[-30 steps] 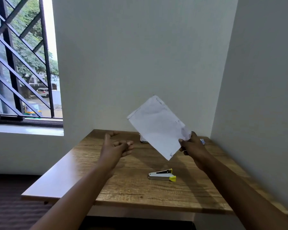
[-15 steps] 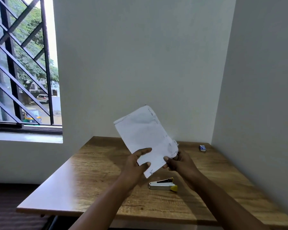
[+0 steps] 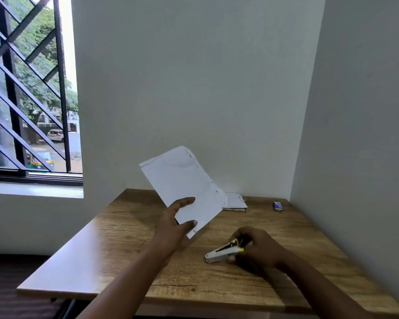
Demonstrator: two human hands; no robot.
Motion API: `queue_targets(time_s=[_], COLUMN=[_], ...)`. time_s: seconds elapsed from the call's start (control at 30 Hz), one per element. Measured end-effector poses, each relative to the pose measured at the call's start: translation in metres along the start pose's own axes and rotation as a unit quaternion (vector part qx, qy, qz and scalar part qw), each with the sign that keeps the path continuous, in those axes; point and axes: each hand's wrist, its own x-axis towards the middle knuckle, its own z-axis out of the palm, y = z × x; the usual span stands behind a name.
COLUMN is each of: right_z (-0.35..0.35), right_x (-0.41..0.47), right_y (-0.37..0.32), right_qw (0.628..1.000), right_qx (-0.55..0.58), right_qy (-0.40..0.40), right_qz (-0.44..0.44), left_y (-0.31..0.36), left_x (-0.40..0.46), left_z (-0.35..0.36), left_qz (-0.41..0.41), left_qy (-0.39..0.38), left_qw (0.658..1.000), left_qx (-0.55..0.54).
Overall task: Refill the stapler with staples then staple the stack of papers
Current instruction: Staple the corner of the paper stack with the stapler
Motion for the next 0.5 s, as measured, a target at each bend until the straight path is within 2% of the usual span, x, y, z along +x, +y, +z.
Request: queue_targets(time_s=[0.07,0.17,0.37,0.5], right_z=[-0.004,0.000,0.015,0.030], right_x=[-0.002,-0.003,-0.003,-0.001], right_y=[-0.005,-0.015,-0.027,-0.029], right_qw=[0.989,0.946,0.926,0.925], right_qx=[0.139,0.302,0.358,0.374], right_qy=[0.054,0.115,0.111,0.067], right_qz=[-0.002,-0.006,-0.041,-0.022], left_y=[0.005,0.011,0.014,0.013], left_x=[0.002,0.006,0.010,0.010], left_z=[-0.002,-0.006,-0.008,-0.009], left_qz=[0.015,0.020,0.019,0.025], left_qy=[-0.015,-0.032,-0.029,-0.031], left_qw=[1.000,0.999,0.999,0.999], left_qx=[0.007,0.008,0.005,0.007])
